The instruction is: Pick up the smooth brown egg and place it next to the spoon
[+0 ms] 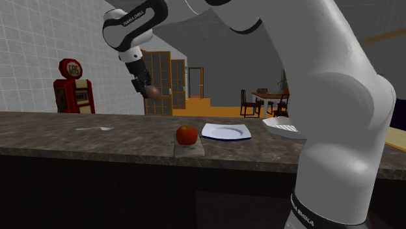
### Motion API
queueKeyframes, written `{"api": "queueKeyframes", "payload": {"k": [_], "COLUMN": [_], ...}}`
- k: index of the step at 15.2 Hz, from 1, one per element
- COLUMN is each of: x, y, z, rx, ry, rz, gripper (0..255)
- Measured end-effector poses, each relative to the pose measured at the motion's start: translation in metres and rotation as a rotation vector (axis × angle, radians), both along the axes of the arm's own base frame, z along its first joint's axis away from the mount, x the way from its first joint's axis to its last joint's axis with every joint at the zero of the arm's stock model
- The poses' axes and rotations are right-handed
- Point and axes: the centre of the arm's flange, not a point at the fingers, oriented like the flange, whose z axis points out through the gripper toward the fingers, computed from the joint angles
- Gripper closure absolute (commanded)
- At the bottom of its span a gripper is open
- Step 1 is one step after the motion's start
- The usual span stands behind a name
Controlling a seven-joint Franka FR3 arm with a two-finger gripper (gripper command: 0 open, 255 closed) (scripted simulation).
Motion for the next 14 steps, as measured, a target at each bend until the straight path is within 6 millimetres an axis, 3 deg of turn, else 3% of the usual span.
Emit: {"api": "queueKeyframes", "payload": {"k": [5,14], "x": [-0.002,-0.002], "y": [0.063,0.07], "z": [0.001,-0.042], "rx": [-0.001,-0.001], "ry": [0.001,0.001], "rz": [0.0,-0.002], "gripper": [255,255]}}
